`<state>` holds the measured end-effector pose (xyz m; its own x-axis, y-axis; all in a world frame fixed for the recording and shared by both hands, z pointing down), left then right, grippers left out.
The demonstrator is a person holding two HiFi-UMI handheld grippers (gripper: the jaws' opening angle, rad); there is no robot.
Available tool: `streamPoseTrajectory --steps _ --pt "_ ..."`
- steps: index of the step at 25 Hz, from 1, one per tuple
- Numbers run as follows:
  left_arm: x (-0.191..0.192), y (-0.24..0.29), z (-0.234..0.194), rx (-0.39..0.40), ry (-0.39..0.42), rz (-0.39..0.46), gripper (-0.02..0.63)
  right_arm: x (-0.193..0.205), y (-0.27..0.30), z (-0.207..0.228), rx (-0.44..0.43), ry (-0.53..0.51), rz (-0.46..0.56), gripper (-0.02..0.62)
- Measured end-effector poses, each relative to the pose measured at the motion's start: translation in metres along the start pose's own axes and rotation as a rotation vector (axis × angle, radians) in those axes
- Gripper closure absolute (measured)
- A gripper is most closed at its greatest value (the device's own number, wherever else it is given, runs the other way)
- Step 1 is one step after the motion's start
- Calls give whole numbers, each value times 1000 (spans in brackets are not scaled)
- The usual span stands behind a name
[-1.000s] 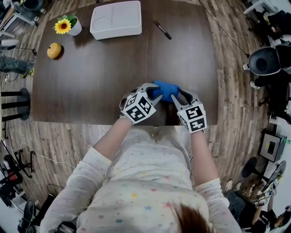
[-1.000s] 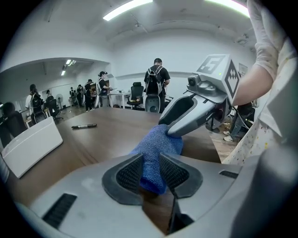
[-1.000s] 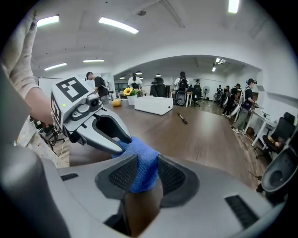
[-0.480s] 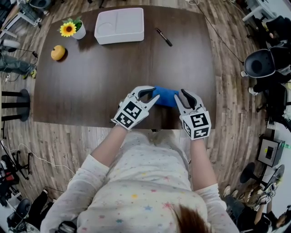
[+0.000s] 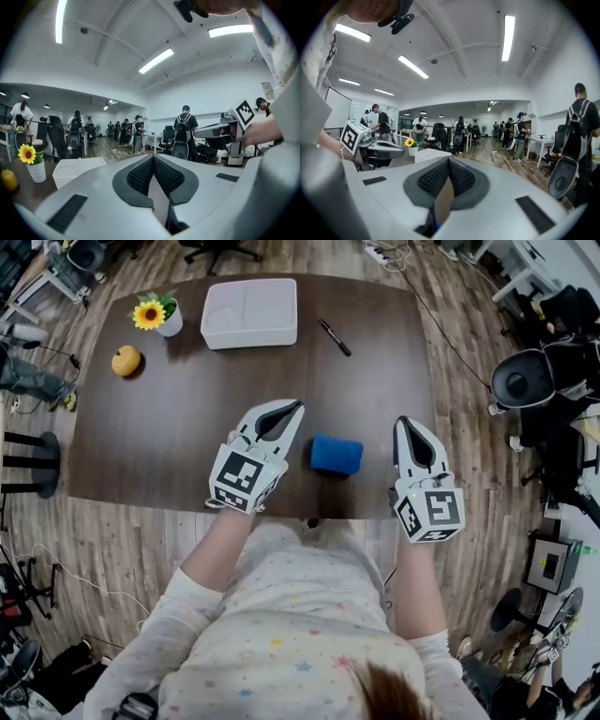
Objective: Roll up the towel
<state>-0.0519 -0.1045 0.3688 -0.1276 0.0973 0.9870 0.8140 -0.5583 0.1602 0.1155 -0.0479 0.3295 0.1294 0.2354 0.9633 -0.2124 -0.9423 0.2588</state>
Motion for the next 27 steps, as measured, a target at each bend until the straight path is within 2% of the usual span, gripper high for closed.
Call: streamPoseTrajectory --steps 5,10,15,27 --pt "-35 -14 -15 -53 9 52 594 -38 -16 11 71 -9 117 595" --pt "-49 -20 -21 -80 25 53 594 -59 -22 13 81 -14 153 595" --pt "-57 -24 -20 -101 38 71 594 -67 -28 16 98 -13 181 595" --pt "-63 -36 -28 -151 7 95 594 -72 -31 11 82 -34 202 595"
Point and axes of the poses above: the fingertips, and each gripper's own axes: y forward along the fingers, z to its right, x out of its underside, the point moved 1 cm from there along -y, backward along the fingers, and after that the axes turned 3 degrees about -z, right-handed, at the moved point
